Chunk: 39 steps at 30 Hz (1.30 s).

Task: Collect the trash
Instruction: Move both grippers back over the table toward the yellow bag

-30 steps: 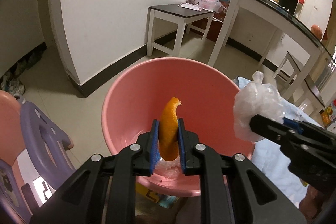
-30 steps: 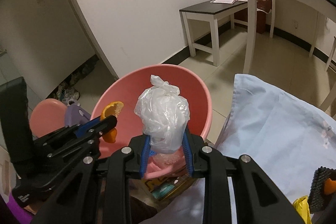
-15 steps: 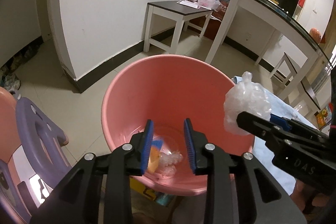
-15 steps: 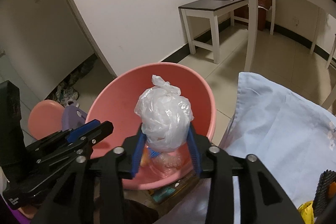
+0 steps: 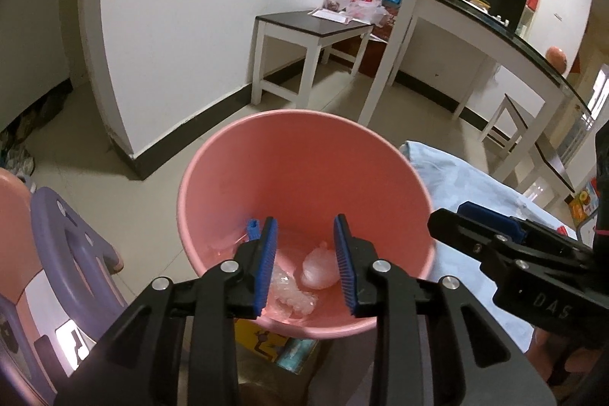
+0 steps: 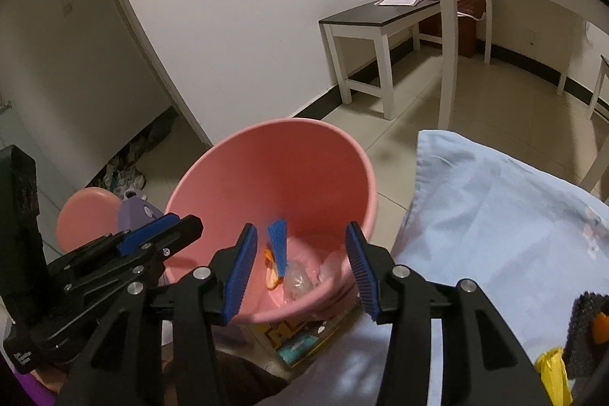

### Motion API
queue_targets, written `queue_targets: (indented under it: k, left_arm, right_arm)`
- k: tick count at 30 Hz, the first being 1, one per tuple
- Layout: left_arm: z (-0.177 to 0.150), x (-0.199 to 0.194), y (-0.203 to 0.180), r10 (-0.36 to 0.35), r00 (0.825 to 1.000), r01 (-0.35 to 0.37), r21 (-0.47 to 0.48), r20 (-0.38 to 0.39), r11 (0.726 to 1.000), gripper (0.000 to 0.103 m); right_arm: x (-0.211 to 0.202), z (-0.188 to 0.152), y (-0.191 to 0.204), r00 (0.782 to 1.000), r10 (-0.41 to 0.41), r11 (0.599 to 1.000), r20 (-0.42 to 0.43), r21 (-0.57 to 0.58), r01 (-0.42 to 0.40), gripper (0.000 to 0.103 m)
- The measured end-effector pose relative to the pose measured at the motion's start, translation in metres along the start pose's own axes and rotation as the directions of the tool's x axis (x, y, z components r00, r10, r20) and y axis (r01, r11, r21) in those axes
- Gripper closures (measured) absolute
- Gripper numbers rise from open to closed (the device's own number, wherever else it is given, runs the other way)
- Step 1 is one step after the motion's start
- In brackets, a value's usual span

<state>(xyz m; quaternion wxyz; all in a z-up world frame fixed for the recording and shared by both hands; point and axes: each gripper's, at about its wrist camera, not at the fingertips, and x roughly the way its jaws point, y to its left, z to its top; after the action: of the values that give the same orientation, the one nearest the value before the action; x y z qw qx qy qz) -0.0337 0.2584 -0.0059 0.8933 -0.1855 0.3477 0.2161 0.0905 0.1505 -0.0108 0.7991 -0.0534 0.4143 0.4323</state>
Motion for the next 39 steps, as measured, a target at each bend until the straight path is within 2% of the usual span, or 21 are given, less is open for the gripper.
queue_targets:
  k: [9, 19, 24, 28, 30, 34, 39]
  left_arm:
    - [-0.008, -0.023, -0.035, -0.061, 0.998, 0.06, 0.059, 0.015, 0.996, 0.072]
    - [-0.023, -0.041, -0.096, -0.167, 0.986, 0.167, 0.143, -0.011, 0.975, 0.072]
    - [-0.04, -0.041, -0.135, -0.222, 0.973, 0.229, 0.184, -0.061, 0.956, 0.072]
    - [-0.053, -0.034, -0.164, -0.256, 0.96, 0.275, 0.205, -0.113, 0.939, 0.072]
    - [-0.059, -0.029, -0.177, -0.266, 0.954, 0.291, 0.207, -0.138, 0.934, 0.072]
    - [-0.072, -0.016, -0.205, -0.295, 0.934, 0.334, 0.2, -0.201, 0.921, 0.072]
    - [-0.087, 0.002, -0.239, -0.311, 0.906, 0.369, 0.176, -0.286, 0.913, 0.072]
  right_arm:
    - [-0.047, -0.017, -0.017, 0.998, -0.036, 0.999, 0.043, 0.029, 0.035, 0.055]
    - [-0.118, -0.057, -0.052, 0.986, -0.139, 0.989, 0.093, 0.069, 0.133, 0.055]
    - [-0.159, -0.087, -0.08, 0.965, -0.231, 0.969, 0.126, 0.116, 0.217, 0.055]
    - [-0.192, -0.114, -0.114, 0.939, -0.316, 0.939, 0.135, 0.188, 0.289, 0.055]
    - [-0.204, -0.126, -0.128, 0.925, -0.354, 0.923, 0.135, 0.214, 0.321, 0.051]
    - [-0.226, -0.153, -0.158, 0.894, -0.429, 0.883, 0.128, 0.27, 0.385, 0.049]
    - [-0.237, -0.178, -0.191, 0.881, -0.464, 0.849, 0.094, 0.333, 0.411, 0.048]
